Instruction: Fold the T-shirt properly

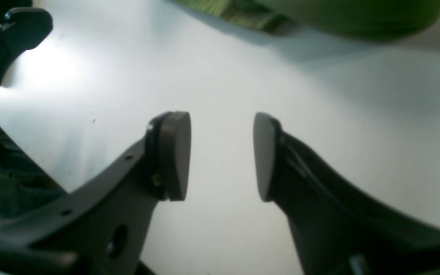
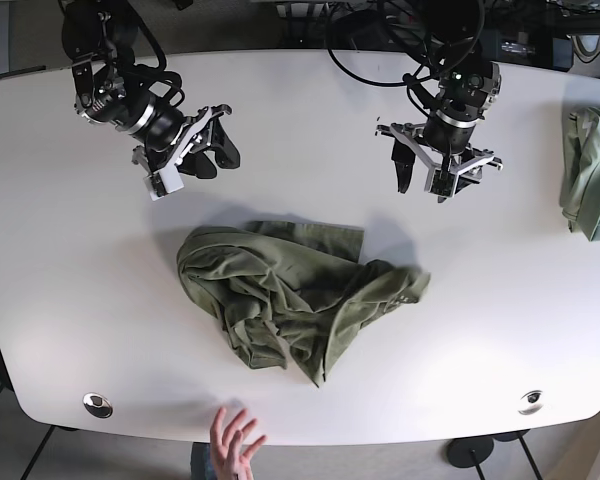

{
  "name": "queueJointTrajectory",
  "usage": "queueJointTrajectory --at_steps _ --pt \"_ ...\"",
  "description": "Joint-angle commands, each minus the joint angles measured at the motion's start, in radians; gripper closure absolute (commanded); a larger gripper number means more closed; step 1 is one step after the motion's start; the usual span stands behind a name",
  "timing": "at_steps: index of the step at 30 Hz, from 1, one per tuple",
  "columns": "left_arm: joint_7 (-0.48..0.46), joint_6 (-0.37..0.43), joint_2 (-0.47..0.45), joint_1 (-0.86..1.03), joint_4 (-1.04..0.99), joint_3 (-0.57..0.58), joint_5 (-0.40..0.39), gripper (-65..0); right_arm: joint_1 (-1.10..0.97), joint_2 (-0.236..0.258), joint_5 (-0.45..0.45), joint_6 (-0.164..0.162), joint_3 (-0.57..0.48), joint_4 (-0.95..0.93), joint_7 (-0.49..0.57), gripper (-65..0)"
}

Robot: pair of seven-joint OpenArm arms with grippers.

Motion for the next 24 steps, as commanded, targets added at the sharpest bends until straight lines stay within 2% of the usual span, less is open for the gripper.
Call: queueJointTrajectory --at_steps 1,4,6,7,8,10,15,16,20,22,24 --pt "-0.024 0.030 0.000 -0.003 0.019 0.000 -0.012 -39.4 0.020 0.023 -0.009 0.003 -0.001 0.022 0.023 -26.2" --pt "-0.024 0.067 0.000 0.000 0.019 0.000 -0.014 -44.6 0.083 -0.023 -0.130 0.007 -0.041 0.021 0.023 -26.3" --pt "-0.022 0.068 0.000 0.000 0.016 0.000 -0.012 -46.3 0.164 -0.054 -0.282 0.010 -0.120 0.019 0.020 -26.8" --pt "-0.022 0.068 -0.001 0.000 0.016 0.000 -0.012 -46.3 0.198 -0.071 -0.333 0.010 -0.160 0.009 0.018 -29.2" --pt "-0.022 0.068 -0.001 0.000 0.015 0.000 -0.012 -46.0 0.247 -0.095 -0.396 0.010 -0.220 -0.025 0.018 -35.5" --pt "-0.022 0.068 -0.003 0.005 0.009 0.000 -0.012 -46.0 0.350 -0.144 -0.455 0.010 -0.291 -0.099 0.018 -44.2" --pt "-0.022 0.068 -0.006 0.007 0.001 -0.032 -0.011 -45.8 0.572 -0.249 -0.551 0.010 -0.367 -0.390 0.029 -44.4" --pt "-0.022 0.068 -0.006 0.005 -0.002 -0.049 -0.011 -45.8 0.620 -0.267 -0.566 0.011 -0.386 -0.476 0.064 -44.4" --pt "-0.022 0.068 -0.024 0.000 -0.011 -0.063 -0.012 -45.8 0.704 -0.279 -0.571 0.011 -0.413 -0.726 0.195 -43.4" --pt "-0.022 0.068 -0.033 0.000 -0.011 -0.060 -0.012 -45.8 0.703 -0.278 -0.569 0.011 -0.412 -0.802 0.269 -36.5" --pt "-0.022 0.068 -0.033 -0.001 -0.011 -0.060 -0.012 -45.8 0.697 -0.273 -0.569 0.011 -0.409 -0.831 0.285 -31.2"
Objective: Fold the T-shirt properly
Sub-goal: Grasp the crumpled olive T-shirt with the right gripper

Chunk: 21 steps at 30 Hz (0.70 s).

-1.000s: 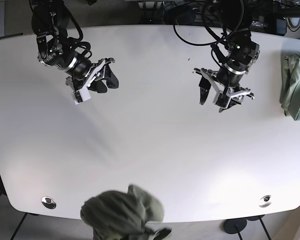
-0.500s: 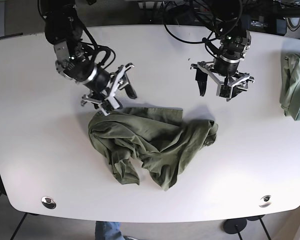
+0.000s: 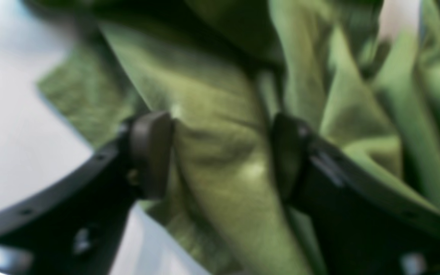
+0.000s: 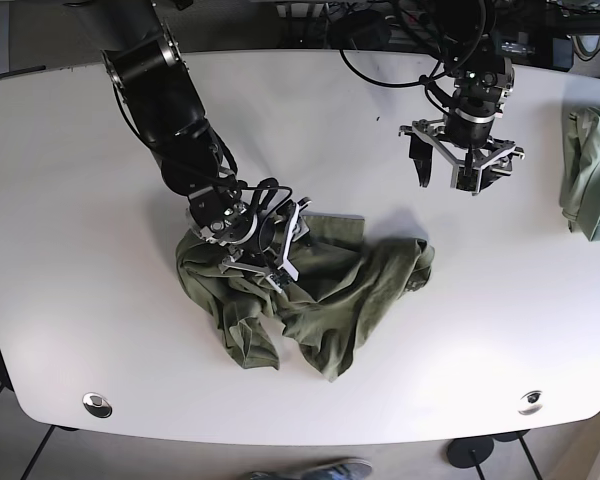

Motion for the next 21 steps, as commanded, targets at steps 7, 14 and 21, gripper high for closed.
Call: queueJointTrajectory --at_steps 7,14,21 --pt "-0.023 0.004 0.001 -0.006 0.011 0.004 -0.010 -45.8 -0.211 0.062 0.010 0.003 0.086 0.259 -0.005 -3.5" --pt "-0.023 0.002 0.001 -0.006 -0.033 0.004 -0.010 -45.8 -0.462 0.095 0.010 0.003 0.165 0.558 -0.057 -20.1" --pt "-0.023 0.002 -0.053 -0.001 -0.039 -0.021 -0.013 -45.8 -0.455 0.089 0.010 0.003 0.052 0.709 -0.137 -46.0"
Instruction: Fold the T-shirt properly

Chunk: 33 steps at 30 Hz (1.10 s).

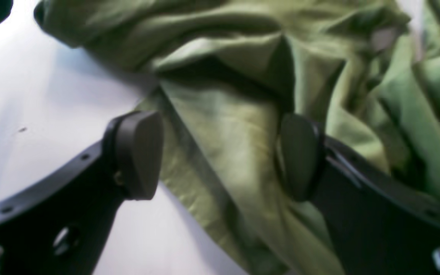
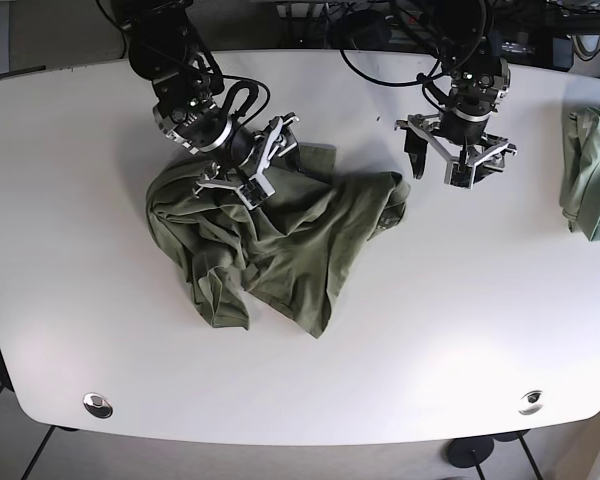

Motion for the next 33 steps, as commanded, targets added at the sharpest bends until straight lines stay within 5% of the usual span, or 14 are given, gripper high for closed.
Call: queueJointTrajectory --at_steps 1,6,10,16,21,23,28,33 --pt "-0.022 0.009 -0.023 -0.006 0.022 -0.050 -0.008 -45.8 0.060 -0.006 0.013 0.008 -0.071 0.021 -0.017 -46.0" --pt "-0.022 0.009 -0.070 -0.011 0.022 -0.263 -0.196 -45.8 0.181 -0.016 0.013 0.008 -0.243 -0.036 -0.022 -46.0" --pt "-0.022 0.009 -0.128 -0.008 0.016 -0.364 -0.331 -45.8 0.293 -0.089 0.009 0.008 -0.324 -0.168 -0.020 -46.0" --pt "-0.022 0.009 -0.132 -0.008 0.014 -0.421 -0.360 -45.8 0.439 -0.171 0.007 0.008 -0.448 -0.366 -0.017 -46.0" --pt "-0.022 0.009 -0.131 -0.008 0.014 -0.426 -0.360 -45.8 0.459 -0.187 0.009 0.008 -0.465 -0.499 0.076 -44.7" --pt "-0.022 0.009 -0.132 -0.008 0.014 -0.426 -0.360 -45.8 0.457 -0.187 0.012 0.008 -0.461 -0.556 0.115 -36.5" --pt "-0.022 0.009 -0.134 -0.012 0.012 -0.423 -0.360 -45.8 0.454 -0.182 0.012 0.005 -0.456 -0.579 0.153 -1.6" --pt "-0.022 0.007 -0.129 -0.012 0.020 -0.420 -0.364 -45.8 0.439 -0.187 0.012 0.008 -0.290 -0.332 0.021 -1.9"
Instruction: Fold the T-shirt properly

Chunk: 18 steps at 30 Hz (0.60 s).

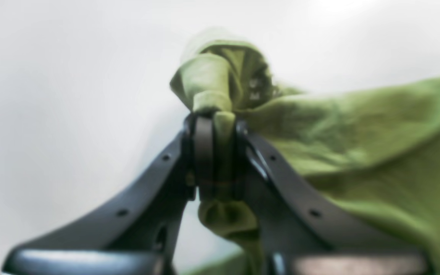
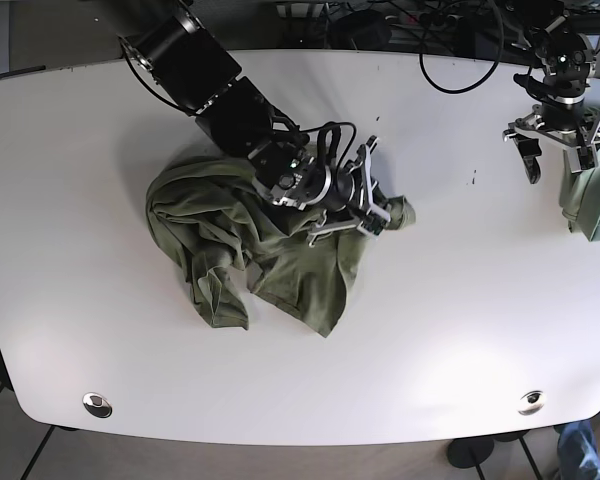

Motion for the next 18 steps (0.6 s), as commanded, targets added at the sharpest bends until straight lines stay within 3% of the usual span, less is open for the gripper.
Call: queueJointTrajectory --at_steps 1,5,7,11,14,18 --pt "-0.024 0.001 -0.006 -0.003 0.024 -0.002 -0.014 -45.8 0.038 -0.012 0.007 -0.003 0.058 0.125 -0.026 -1.9" --pt "-0.024 -0.004 -0.004 0.005 0.024 0.029 -0.014 -45.8 0.158 -0.012 0.009 -0.003 0.079 0.301 -0.160 -1.9" --pt "-0.024 -0.042 -0.004 0.042 0.027 0.076 -0.014 -45.8 0.220 -0.012 0.009 -0.003 0.079 0.343 -0.198 -1.9" --pt "-0.024 -0.151 0.017 0.083 0.070 0.182 -0.014 -45.8 0.355 -0.009 0.009 -0.003 0.081 0.317 -0.207 -1.9" --pt "-0.024 -0.157 0.025 0.092 0.088 0.260 -0.008 -45.7 0.451 -0.007 0.009 -0.003 0.082 0.317 -0.207 -1.9" --pt "-0.024 -0.156 0.026 0.092 0.088 0.303 -0.006 -45.7 0.540 -0.032 0.009 -0.003 0.174 0.318 -0.210 -1.9"
